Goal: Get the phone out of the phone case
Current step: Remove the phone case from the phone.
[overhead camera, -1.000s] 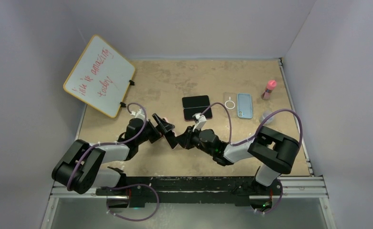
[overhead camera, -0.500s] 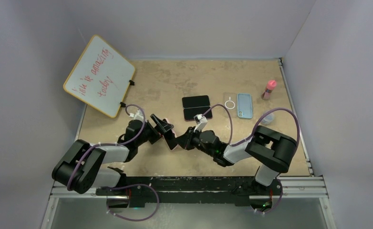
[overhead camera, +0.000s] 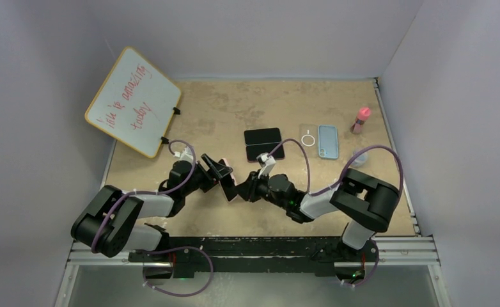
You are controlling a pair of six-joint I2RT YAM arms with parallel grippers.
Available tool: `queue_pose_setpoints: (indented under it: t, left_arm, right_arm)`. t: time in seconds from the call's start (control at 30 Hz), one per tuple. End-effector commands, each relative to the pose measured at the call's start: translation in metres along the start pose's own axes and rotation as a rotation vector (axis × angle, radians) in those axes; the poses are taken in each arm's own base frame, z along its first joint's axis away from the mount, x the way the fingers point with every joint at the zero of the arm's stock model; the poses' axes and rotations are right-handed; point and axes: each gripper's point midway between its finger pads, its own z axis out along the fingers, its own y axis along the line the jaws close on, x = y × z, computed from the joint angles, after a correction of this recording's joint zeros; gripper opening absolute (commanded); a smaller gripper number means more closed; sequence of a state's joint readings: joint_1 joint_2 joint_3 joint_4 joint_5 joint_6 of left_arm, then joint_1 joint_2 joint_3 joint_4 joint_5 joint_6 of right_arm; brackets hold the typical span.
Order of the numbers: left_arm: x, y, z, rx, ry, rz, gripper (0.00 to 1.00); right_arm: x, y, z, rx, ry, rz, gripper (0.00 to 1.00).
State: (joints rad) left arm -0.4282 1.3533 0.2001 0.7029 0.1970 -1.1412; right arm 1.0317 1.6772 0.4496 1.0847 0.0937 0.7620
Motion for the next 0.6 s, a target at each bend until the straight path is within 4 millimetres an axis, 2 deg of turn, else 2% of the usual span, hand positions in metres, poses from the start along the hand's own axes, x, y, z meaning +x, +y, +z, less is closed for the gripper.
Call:
queue_pose_setpoints:
  t: [0.0, 0.1, 0.17, 0.3, 0.43, 0.57]
  left_arm:
    - [-0.003, -0.031, 0.0, 0.121, 0.004, 0.063, 0.31]
    - [-0.002, -0.043, -0.002, 0.167, 0.024, 0.11, 0.18]
    - [-0.001, -0.049, -0.003, 0.188, 0.037, 0.14, 0.1]
    - [-0.003, -0.061, -0.006, 0.219, 0.045, 0.176, 0.01]
    - [-0.006, -0.068, -0.009, 0.233, 0.038, 0.192, 0.0]
    - [-0.008, -0.072, -0.012, 0.239, 0.035, 0.198, 0.0]
  right_arm:
    - [-0.005, 0.037, -0.009, -0.165, 0.027, -0.106, 0.34]
    - [-0.006, 0.042, -0.016, -0.2, 0.031, -0.157, 0.55]
    - [-0.006, 0.041, -0.021, -0.21, 0.046, -0.184, 0.62]
    - [-0.004, 0.041, -0.027, -0.224, 0.077, -0.228, 0.66]
    - [-0.001, 0.041, -0.031, -0.242, 0.096, -0.284, 0.66]
    - [0.001, 0.043, -0.031, -0.257, 0.115, -0.312, 0.62]
